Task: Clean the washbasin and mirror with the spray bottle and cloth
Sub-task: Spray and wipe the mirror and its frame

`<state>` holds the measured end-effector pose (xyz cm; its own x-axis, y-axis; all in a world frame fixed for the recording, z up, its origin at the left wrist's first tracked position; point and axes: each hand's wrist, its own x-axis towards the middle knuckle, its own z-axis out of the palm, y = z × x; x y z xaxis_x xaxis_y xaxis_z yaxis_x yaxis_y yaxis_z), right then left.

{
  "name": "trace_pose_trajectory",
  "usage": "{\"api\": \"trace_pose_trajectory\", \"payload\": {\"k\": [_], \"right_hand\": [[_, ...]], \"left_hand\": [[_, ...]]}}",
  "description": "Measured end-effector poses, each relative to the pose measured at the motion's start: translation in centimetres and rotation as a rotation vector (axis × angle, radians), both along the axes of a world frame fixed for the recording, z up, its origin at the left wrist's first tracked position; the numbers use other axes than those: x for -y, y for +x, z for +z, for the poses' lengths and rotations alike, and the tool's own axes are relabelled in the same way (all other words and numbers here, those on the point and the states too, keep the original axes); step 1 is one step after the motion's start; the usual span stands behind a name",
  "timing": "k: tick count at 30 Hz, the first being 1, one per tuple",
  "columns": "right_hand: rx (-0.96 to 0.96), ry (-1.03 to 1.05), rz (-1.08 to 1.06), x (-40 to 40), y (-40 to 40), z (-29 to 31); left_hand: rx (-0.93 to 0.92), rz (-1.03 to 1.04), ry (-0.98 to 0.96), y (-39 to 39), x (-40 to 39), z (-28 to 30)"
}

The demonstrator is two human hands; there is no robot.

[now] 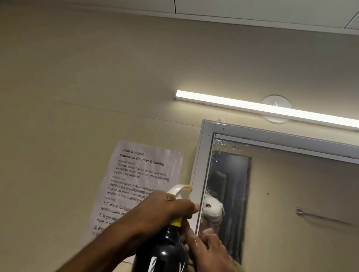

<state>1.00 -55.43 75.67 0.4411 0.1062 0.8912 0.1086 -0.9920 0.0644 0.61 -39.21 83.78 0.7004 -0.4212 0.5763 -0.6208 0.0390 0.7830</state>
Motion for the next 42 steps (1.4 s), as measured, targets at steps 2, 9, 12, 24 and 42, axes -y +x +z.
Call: {"api": "trace_pose_trajectory", "payload": {"k": [2,9,12,24,42], "right_hand": [[-0.006,0.007,0.004,0.3,-0.4,0.0],[0.091,0.015,-0.031,0.4,-1.7,5.9],[0.204,0.031,-0.024,-0.2,-1.1,11.3],[0.059,-0.195,0.125,-0.6,-1.4,6.7],[0.07,-0.167,0.045,-1.0,-1.8,11.0]], "left_hand": [[-0.022,-0.037,-0.021,0.1,-0.1,0.0],[0.002,-0.078,-0.179,1.0,-0.8,0.9],[0.015,-0.055,-0.191,1.3,-0.7,1.5],[0.008,-0.096,-0.185,2.0,-0.7,2.9],[0.087,-0.152,-0.234,1.8,-1.0,5.4]]}}
